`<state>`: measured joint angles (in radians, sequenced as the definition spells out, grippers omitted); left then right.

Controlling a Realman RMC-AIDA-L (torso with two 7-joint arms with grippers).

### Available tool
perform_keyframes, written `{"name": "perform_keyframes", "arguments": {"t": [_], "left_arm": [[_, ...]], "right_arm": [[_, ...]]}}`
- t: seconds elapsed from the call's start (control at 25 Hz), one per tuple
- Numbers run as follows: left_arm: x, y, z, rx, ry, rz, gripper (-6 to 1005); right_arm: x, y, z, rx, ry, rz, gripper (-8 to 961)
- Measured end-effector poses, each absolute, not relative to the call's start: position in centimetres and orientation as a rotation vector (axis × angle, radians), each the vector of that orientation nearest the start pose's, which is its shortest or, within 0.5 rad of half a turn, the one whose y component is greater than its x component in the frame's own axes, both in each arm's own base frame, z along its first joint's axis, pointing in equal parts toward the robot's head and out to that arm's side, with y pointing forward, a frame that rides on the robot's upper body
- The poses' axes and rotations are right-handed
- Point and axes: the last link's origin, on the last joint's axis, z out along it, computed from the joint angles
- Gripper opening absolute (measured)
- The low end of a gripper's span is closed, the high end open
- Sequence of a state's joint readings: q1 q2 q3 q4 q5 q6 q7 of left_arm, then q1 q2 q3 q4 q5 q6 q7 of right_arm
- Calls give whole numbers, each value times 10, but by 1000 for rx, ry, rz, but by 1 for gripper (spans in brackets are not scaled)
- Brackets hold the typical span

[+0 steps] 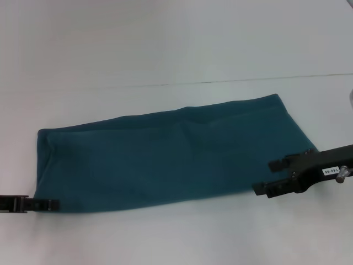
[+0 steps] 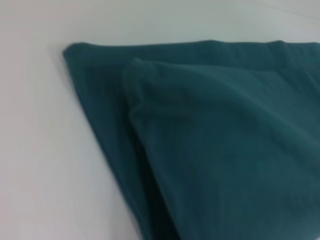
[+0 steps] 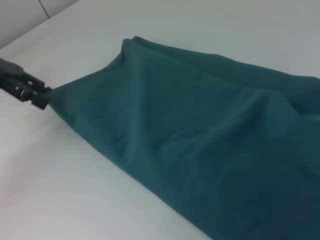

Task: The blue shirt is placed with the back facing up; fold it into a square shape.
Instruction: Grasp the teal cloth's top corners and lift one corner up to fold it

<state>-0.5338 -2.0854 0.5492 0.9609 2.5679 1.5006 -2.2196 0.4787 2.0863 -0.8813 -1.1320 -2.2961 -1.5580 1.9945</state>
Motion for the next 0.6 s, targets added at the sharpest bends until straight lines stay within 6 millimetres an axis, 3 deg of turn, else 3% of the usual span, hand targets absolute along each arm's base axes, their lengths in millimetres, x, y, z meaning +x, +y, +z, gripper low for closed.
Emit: {"name": "perform_keyframes", "arguments": {"t": [0.6], "left_arm": [[-317,344,37,-2254,-1517,-47,891]], "right_arm": [[253,341,36,-2683,958,125,921]]}}
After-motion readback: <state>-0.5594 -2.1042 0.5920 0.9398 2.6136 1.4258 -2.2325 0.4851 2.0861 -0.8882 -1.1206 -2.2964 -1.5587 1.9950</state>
